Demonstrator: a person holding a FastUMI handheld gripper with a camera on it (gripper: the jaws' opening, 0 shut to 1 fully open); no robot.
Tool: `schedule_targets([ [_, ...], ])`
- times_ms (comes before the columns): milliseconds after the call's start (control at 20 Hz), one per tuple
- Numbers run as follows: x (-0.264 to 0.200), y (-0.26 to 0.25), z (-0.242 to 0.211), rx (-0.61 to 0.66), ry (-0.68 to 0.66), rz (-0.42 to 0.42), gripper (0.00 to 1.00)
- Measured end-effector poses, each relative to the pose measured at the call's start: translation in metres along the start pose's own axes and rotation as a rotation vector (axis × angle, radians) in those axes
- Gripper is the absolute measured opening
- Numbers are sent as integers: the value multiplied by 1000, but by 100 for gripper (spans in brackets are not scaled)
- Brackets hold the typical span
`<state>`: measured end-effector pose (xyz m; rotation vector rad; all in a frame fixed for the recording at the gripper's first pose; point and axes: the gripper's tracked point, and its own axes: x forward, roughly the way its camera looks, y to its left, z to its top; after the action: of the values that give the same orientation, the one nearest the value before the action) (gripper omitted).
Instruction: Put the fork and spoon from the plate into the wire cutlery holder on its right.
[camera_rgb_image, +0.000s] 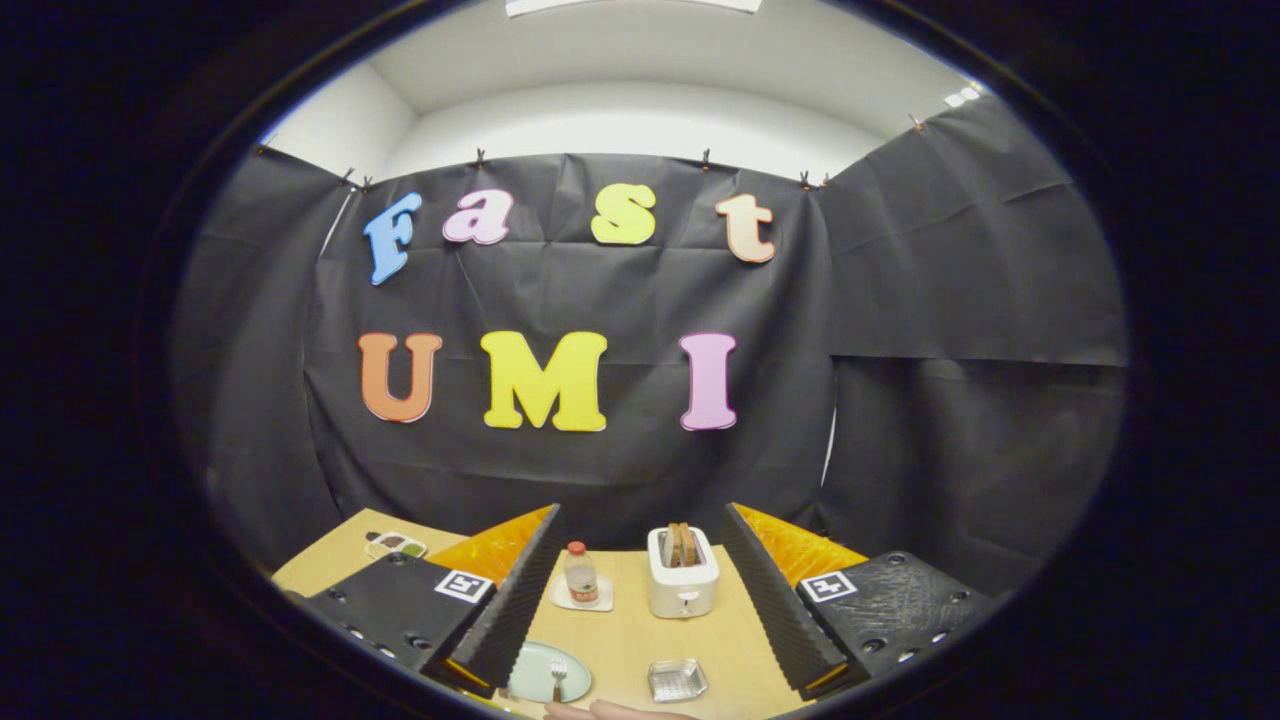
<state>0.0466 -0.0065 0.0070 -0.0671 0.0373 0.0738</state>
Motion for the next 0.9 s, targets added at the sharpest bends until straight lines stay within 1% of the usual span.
schedule_targets([
  [150, 10, 4, -11, 4, 22, 10, 96],
  [250, 16, 14, -25, 9, 34, 40, 96],
  [350, 25, 27, -51, 1, 66, 70, 95],
  [450, 37, 40, -87, -17, 121, 92, 95],
  [750, 48, 90, -196, -60, 334, 169, 96],
  [900, 46, 112, -263, -93, 452, 211, 95],
])
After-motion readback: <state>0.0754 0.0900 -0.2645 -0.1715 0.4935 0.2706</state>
